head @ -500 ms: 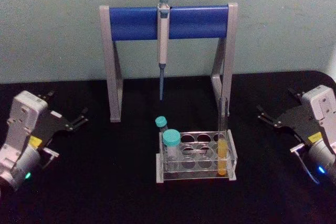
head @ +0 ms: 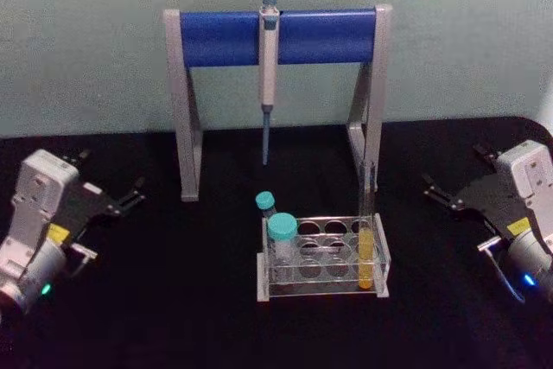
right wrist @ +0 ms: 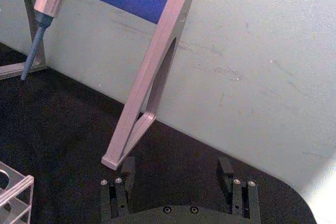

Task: Pick up the test tube from the test tube rack, shake it, then place it back into the test tube rack.

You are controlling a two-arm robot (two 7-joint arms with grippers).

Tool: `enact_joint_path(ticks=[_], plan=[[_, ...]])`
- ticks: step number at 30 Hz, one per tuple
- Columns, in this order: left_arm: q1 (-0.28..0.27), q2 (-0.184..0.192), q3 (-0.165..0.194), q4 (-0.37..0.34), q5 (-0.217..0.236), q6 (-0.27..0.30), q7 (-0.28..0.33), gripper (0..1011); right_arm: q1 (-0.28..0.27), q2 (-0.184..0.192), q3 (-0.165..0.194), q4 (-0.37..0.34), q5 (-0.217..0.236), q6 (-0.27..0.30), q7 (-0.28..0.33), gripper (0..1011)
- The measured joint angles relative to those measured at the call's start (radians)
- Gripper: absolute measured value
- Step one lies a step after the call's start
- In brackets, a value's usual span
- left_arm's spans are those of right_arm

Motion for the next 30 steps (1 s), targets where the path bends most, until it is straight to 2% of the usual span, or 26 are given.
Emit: enact_joint_path(ticks=[26, 30], plan=[[0.0, 0.0, 0.0, 0.0, 0.0, 0.0, 0.0, 1001, 0.0, 0.0, 0.0, 0.0, 0.0, 0.0, 0.0, 1000], [0.0, 0.0, 0.0, 0.0, 0.0, 0.0, 0.0, 1001, -0.004, -0.007, 0.012, 0.003, -0.006, -0.01, 0.001, 1000]])
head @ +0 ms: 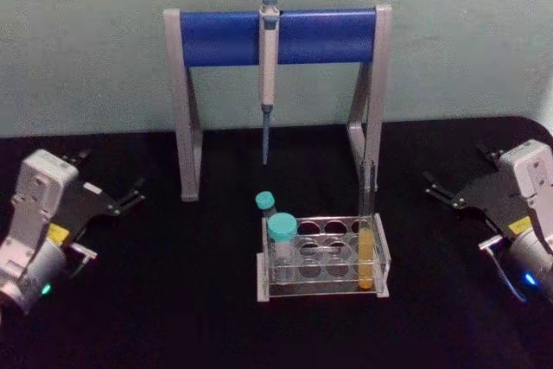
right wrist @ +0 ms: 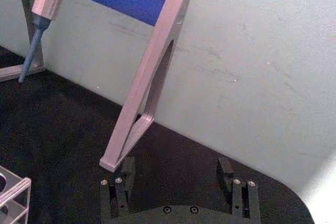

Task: Pick up the test tube from the test tube rack, shake it, then place it back into the test tube rack.

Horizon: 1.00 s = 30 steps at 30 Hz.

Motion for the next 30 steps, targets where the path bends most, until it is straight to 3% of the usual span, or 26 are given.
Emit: enact_joint_path(ticks=[6, 15, 24, 30], plan=[[0.0, 0.0, 0.0, 0.0, 0.0, 0.0, 0.0, 1001, -0.013, -0.006, 0.018, -0.005, -0.005, -0.018, 0.009, 1000], [0.0, 0.0, 0.0, 0.0, 0.0, 0.0, 0.0, 1001, -0.047, 0.011, 0.047, -0.036, 0.033, -0.058, 0.101, 1000], [0.0, 0.0, 0.0, 0.0, 0.0, 0.0, 0.0, 1001, -0.106, 0.031, 0.094, -0.093, 0.144, -0.127, 0.236, 1000], [0.0, 0.0, 0.0, 0.0, 0.0, 0.0, 0.0, 1001, -0.127, 0.041, 0.103, -0.121, 0.207, -0.131, 0.324, 1000]])
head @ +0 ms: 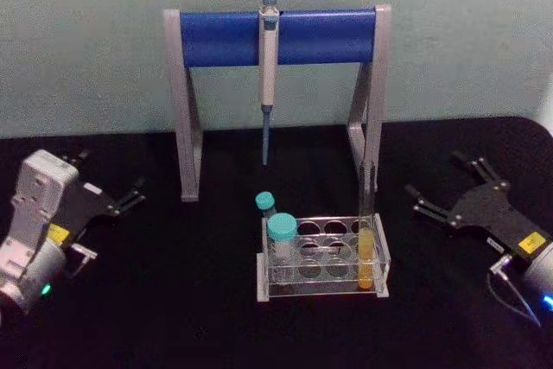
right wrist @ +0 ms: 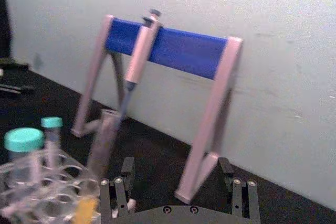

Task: Pick up the test tube from the test tube rack, shake it, then place it back into the test tube rack.

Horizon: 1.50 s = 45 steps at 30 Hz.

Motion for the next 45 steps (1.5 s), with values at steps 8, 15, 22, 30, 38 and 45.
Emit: enact_joint_path(ticks=[8, 15, 22, 30, 38, 45], plan=[[0.0, 0.0, 0.0, 0.0, 0.0, 0.0, 0.0, 1001, -0.015, 0.003, 0.005, -0.025, 0.081, 0.022, 0.118, 1000], [0.0, 0.0, 0.0, 0.0, 0.0, 0.0, 0.0, 1001, 0.018, -0.001, -0.012, -0.007, 0.143, 0.085, 0.248, 1000], [0.0, 0.0, 0.0, 0.0, 0.0, 0.0, 0.0, 1001, 0.071, -0.016, -0.026, 0.05, 0.163, 0.134, 0.331, 1000], [0.0, 0.0, 0.0, 0.0, 0.0, 0.0, 0.0, 1001, 0.123, -0.032, -0.037, 0.108, 0.168, 0.156, 0.388, 1000], [0.0, 0.0, 0.0, 0.0, 0.0, 0.0, 0.0, 1001, 0.159, -0.035, -0.049, 0.144, 0.185, 0.168, 0.435, 1000], [0.0, 0.0, 0.0, 0.0, 0.0, 0.0, 0.0, 1001, 0.19, -0.041, -0.067, 0.176, 0.193, 0.171, 0.464, 1000]])
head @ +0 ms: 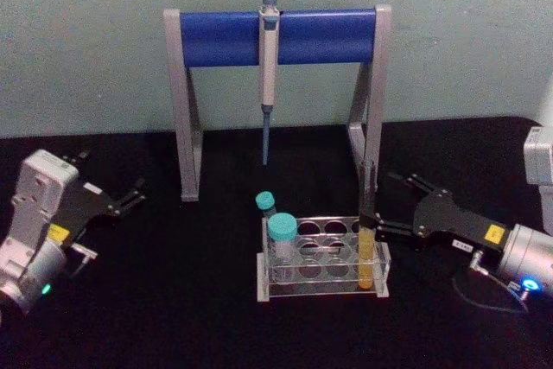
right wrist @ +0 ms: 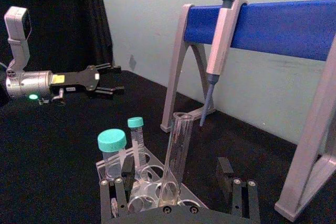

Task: Pick up the test tube from the test tube rack, shake it, then place it back into the test tube rack.

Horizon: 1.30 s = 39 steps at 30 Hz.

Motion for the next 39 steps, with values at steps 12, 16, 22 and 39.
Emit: enact_joint_path(ticks=[12, 16, 22, 39], plan=[[0.0, 0.0, 0.0, 0.0, 0.0, 0.0, 0.0, 1001, 0.059, -0.015, -0.039, 0.063, 0.007, -0.004, 0.061, 1000], [0.0, 0.0, 0.0, 0.0, 0.0, 0.0, 0.0, 1001, 0.076, -0.019, -0.049, 0.084, 0.014, -0.009, 0.082, 1000], [0.0, 0.0, 0.0, 0.0, 0.0, 0.0, 0.0, 1001, 0.097, -0.023, -0.058, 0.113, 0.03, -0.018, 0.116, 1000], [0.0, 0.0, 0.0, 0.0, 0.0, 0.0, 0.0, 1001, 0.135, -0.028, -0.082, 0.168, 0.052, -0.027, 0.159, 1000]])
